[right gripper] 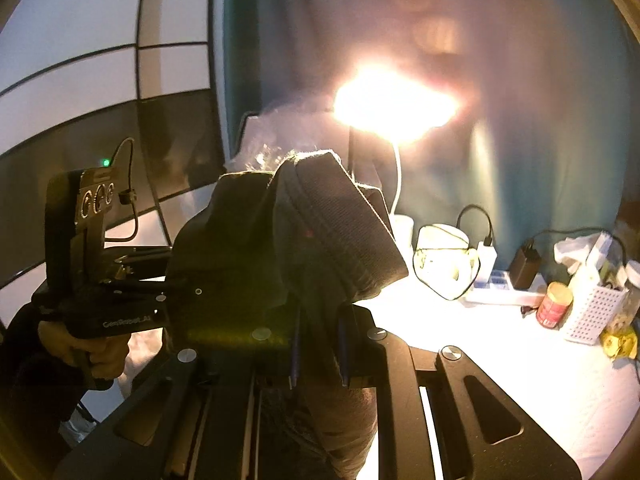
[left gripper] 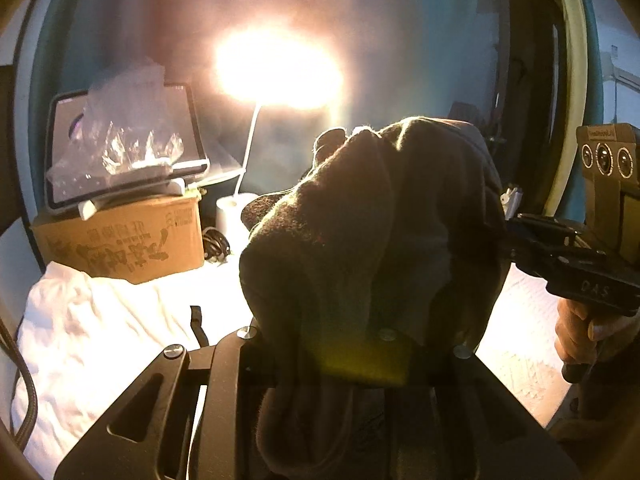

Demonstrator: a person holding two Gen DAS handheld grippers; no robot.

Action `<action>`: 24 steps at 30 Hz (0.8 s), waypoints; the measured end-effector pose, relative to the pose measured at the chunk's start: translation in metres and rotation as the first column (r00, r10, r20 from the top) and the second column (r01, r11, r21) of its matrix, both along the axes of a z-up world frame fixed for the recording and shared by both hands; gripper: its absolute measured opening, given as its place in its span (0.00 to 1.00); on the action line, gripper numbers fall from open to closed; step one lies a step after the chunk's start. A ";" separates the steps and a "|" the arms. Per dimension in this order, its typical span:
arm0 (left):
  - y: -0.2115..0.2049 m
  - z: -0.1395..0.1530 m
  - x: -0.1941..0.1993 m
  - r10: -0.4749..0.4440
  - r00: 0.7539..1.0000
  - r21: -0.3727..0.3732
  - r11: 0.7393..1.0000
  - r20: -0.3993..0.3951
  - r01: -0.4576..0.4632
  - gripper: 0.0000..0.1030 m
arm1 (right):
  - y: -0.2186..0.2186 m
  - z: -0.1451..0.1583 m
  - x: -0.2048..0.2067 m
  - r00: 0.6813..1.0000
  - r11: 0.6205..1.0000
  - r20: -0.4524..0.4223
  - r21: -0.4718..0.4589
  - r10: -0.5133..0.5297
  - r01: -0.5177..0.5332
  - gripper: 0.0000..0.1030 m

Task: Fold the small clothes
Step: 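Lift the gripped shirt end up with both grippers held together, then lower the shirt end onto the bedspread and open both grippers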

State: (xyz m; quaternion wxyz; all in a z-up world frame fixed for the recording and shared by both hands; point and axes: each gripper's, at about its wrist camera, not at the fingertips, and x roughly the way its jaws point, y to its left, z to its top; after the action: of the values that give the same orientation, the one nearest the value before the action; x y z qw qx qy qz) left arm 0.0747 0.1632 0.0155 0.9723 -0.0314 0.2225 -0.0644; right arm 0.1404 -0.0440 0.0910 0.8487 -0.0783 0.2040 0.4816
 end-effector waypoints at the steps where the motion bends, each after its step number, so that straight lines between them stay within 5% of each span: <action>1: 0.001 -0.002 0.004 0.000 1.000 -0.001 1.000 -0.009 0.000 0.22 | 0.002 -0.004 0.005 1.000 1.000 -0.012 -0.004 -0.001 0.001 0.16; 24: 0.039 -0.055 0.088 0.022 0.979 -0.048 0.998 -0.205 -0.033 0.22 | 0.049 -0.073 0.101 0.978 0.995 -0.205 -0.097 -0.035 0.015 0.16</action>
State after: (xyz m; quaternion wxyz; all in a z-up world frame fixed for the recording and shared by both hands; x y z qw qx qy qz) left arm 0.1629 0.2019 -0.0398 0.9440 -0.0660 0.3190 -0.0531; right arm 0.2410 0.0049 0.0180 0.8243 -0.0656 0.3145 0.4661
